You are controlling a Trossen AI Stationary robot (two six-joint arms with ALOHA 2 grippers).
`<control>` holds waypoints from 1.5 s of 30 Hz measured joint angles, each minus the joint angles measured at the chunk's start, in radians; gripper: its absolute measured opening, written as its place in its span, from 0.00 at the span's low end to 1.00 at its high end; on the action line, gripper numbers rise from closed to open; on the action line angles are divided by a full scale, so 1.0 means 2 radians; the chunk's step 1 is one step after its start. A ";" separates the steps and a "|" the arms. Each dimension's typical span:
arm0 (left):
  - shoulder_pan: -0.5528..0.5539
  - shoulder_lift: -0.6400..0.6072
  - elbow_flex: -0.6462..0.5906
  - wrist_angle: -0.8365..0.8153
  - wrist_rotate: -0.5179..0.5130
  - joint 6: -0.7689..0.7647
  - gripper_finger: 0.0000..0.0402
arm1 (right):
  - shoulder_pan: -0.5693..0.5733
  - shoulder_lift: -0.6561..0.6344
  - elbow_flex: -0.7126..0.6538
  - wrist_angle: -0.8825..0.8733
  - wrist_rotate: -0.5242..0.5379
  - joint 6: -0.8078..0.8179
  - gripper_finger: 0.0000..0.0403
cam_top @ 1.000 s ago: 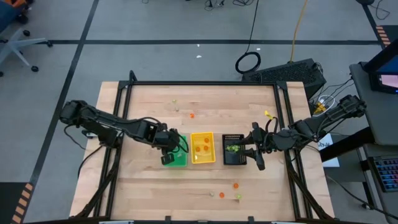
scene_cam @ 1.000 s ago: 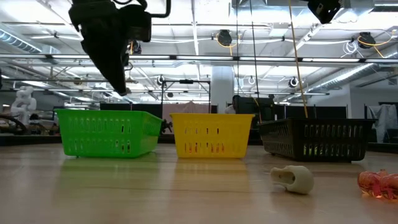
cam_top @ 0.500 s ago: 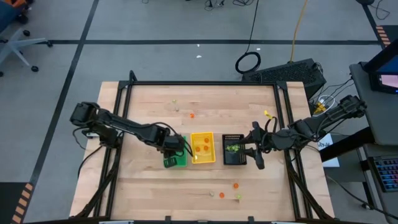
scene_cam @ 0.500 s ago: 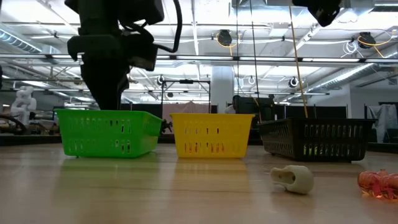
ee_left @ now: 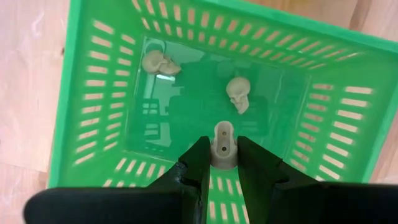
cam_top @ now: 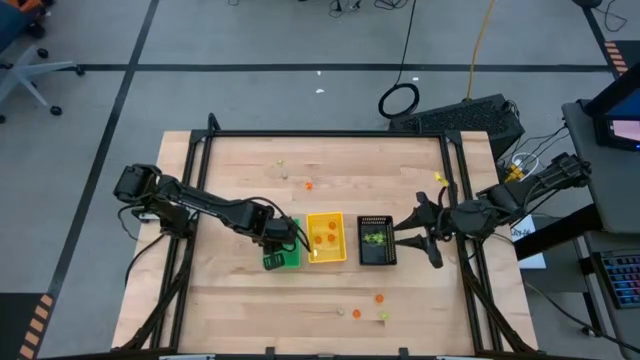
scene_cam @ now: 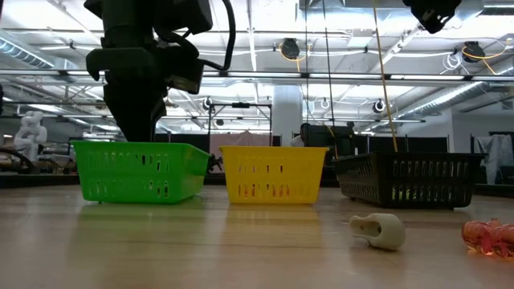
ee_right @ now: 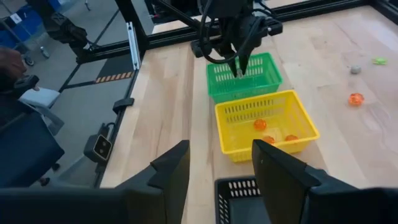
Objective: Sort Halloween decoration
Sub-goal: Put the white skull toy into the green basket, then put the green spider toy into the black basket
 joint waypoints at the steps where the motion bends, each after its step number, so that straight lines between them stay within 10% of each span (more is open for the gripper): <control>1: 0.000 0.000 0.000 0.000 0.000 -0.005 0.17 | 0.000 -0.006 0.000 -0.008 0.000 0.000 0.40; 15: 0.000 0.000 0.004 0.000 0.017 -0.038 0.18 | 0.000 -0.054 0.000 -0.088 0.000 0.000 0.40; 29: 0.001 0.000 0.011 0.000 0.061 -0.085 0.44 | 0.000 -0.054 0.000 -0.107 0.000 -0.011 0.40; 45: 0.002 -0.002 0.128 -0.118 0.065 -0.120 0.44 | 0.000 -0.054 0.000 -0.105 0.002 -0.025 0.40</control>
